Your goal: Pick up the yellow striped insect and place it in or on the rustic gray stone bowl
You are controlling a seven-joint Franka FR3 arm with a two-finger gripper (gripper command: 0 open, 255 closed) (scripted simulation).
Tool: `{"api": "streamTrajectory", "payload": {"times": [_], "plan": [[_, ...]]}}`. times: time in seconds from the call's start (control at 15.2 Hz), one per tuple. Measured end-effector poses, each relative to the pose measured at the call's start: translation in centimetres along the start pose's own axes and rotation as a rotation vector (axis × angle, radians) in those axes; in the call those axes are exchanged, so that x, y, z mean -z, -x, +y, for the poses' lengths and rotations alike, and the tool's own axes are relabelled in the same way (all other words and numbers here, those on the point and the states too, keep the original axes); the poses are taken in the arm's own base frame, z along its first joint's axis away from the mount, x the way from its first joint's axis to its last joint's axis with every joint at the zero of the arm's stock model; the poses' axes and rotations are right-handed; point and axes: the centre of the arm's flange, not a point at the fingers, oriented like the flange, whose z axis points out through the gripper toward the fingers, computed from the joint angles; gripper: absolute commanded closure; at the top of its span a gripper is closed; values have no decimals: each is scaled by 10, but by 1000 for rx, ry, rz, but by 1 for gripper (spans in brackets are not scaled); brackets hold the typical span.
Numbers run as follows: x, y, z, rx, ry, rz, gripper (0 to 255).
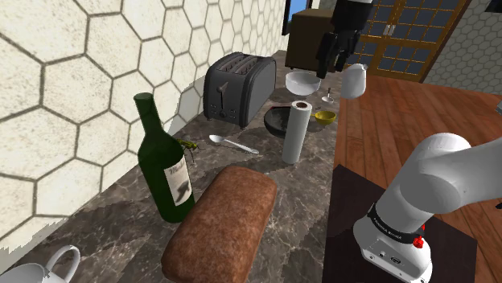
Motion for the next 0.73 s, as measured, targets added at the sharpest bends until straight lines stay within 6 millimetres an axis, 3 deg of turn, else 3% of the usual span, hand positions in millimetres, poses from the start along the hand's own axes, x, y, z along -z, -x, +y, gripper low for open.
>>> {"api": "streamTrajectory", "payload": {"times": [0.2,0.73], "plan": [[-6,-11,-11,-7,2,-5,0],[-54,-77,-83,-51,18,-40,0]]}}
